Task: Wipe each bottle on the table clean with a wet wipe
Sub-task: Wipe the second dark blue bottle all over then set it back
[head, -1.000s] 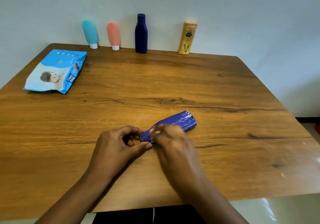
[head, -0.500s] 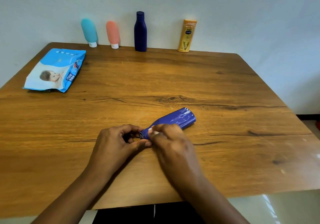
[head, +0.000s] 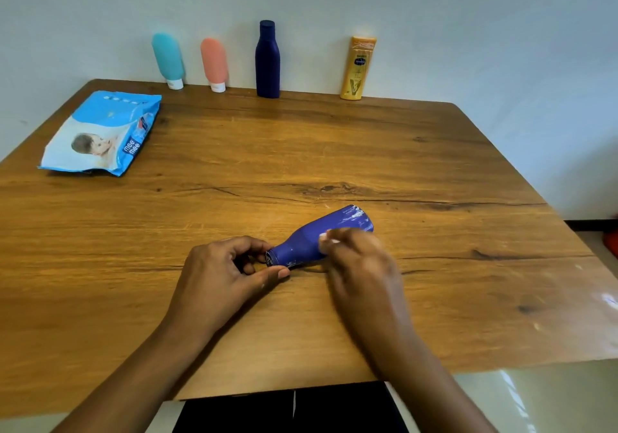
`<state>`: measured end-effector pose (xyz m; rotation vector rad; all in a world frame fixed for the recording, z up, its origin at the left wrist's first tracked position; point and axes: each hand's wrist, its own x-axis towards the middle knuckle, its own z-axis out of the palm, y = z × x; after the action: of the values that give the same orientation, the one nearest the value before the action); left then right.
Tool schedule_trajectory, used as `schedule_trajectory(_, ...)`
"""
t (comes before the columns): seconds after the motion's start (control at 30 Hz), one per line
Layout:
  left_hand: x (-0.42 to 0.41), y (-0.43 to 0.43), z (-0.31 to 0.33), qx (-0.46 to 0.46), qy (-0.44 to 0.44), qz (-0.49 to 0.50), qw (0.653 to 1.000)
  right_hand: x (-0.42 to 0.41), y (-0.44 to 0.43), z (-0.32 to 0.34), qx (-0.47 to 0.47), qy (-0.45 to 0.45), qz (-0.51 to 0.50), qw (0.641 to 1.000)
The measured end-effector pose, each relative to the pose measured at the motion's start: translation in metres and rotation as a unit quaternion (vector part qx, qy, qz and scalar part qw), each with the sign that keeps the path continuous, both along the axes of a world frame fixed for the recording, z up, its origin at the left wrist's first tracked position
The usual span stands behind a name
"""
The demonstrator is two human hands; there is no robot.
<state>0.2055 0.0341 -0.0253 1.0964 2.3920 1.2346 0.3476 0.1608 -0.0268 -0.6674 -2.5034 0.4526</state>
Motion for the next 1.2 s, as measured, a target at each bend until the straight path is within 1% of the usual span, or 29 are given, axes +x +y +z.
schedule_trajectory(0.1, -0.001, 0.000, -0.002, 0.006, 0.002, 0.002, 1.000, 0.008, 0.040, -0.003, -0.032, 0.060, -0.088, 0.994)
schedule_trajectory(0.17, -0.001, -0.001, -0.002, 0.000, 0.004, 0.001, 1.000, 0.005, 0.033, 0.000, -0.039, 0.060, -0.076, 0.995)
schedule_trajectory(0.23, -0.001, -0.001, -0.003, -0.004, 0.008, -0.001, 1.000, 0.000, 0.006, 0.003, -0.012, 0.030, -0.017, 0.999)
schedule_trajectory(0.3, -0.001, 0.000, -0.002, -0.008, 0.010, -0.003, 1.000, 0.002, 0.001, 0.003, -0.008, 0.016, 0.026, 1.000)
schedule_trajectory(0.33, -0.001, 0.000, -0.003, -0.007, 0.010, -0.003, 1.000, 0.002, 0.013, 0.002, -0.016, 0.031, 0.014, 0.999)
schedule_trajectory(0.4, 0.000, 0.000, -0.003, -0.006, 0.013, 0.000, 1.000, 0.003, 0.041, 0.001, -0.053, 0.064, -0.061, 0.995)
schedule_trajectory(0.43, 0.000, 0.000, -0.002, -0.007, 0.015, 0.001, 1.000, 0.003, 0.049, 0.003, -0.064, 0.064, -0.086, 0.992)
schedule_trajectory(0.47, 0.001, 0.000, -0.002, -0.009, 0.019, 0.000, 1.000, 0.001, 0.050, 0.006, -0.061, 0.055, -0.087, 0.993)
schedule_trajectory(0.5, 0.002, 0.001, -0.001, -0.015, 0.024, -0.001, 1.000, -0.003, 0.043, 0.009, -0.044, 0.039, -0.068, 0.996)
schedule_trajectory(0.57, 0.003, 0.002, 0.000, -0.031, 0.040, -0.005, 0.999, -0.011, 0.017, 0.012, -0.007, 0.000, 0.016, 1.000)
schedule_trajectory(0.6, 0.004, 0.002, 0.000, -0.036, 0.046, -0.005, 0.998, -0.011, 0.011, 0.012, -0.003, -0.014, 0.048, 0.999)
schedule_trajectory(0.63, 0.004, 0.002, 0.000, -0.037, 0.050, -0.005, 0.998, -0.011, 0.015, 0.013, -0.008, -0.017, 0.054, 0.998)
schedule_trajectory(0.67, 0.004, 0.002, 0.000, -0.036, 0.052, -0.004, 0.998, -0.011, 0.026, 0.014, -0.018, -0.008, 0.030, 0.999)
schedule_trajectory(0.73, 0.004, 0.001, -0.001, -0.027, 0.047, -0.002, 0.999, -0.007, 0.056, 0.016, -0.033, 0.002, -0.052, 0.998)
schedule_trajectory(0.8, 0.003, 0.001, -0.001, -0.020, 0.043, -0.003, 0.999, -0.002, 0.074, 0.015, -0.031, 0.002, -0.091, 0.995)
schedule_trajectory(0.83, 0.003, 0.002, -0.001, -0.021, 0.044, -0.004, 0.999, -0.003, 0.071, 0.014, -0.032, 0.018, -0.084, 0.996)
schedule_trajectory(0.9, 0.003, 0.002, -0.001, -0.025, 0.046, -0.002, 0.999, -0.007, 0.047, 0.012, -0.026, 0.035, -0.034, 0.998)
schedule_trajectory(0.97, 0.004, 0.002, 0.000, -0.029, 0.048, -0.002, 0.998, -0.009, 0.022, 0.009, -0.001, 0.003, 0.013, 1.000)
schedule_trajectory(1.0, 0.005, 0.003, 0.000, -0.029, 0.048, -0.002, 0.998, -0.010, 0.022, 0.009, 0.005, -0.006, 0.021, 1.000)
schedule_trajectory(1.03, 0.005, 0.003, 0.000, -0.027, 0.048, -0.001, 0.998, -0.012, 0.031, 0.011, -0.002, -0.006, 0.009, 1.000)
schedule_trajectory(1.13, 0.004, 0.002, -0.001, -0.023, 0.052, -0.004, 0.998, -0.013, 0.066, 0.017, -0.013, -0.011, -0.068, 0.998)
schedule_trajectory(1.2, 0.004, 0.002, -0.001, -0.021, 0.058, -0.011, 0.998, -0.014, 0.060, 0.021, 0.003, -0.025, -0.051, 0.998)
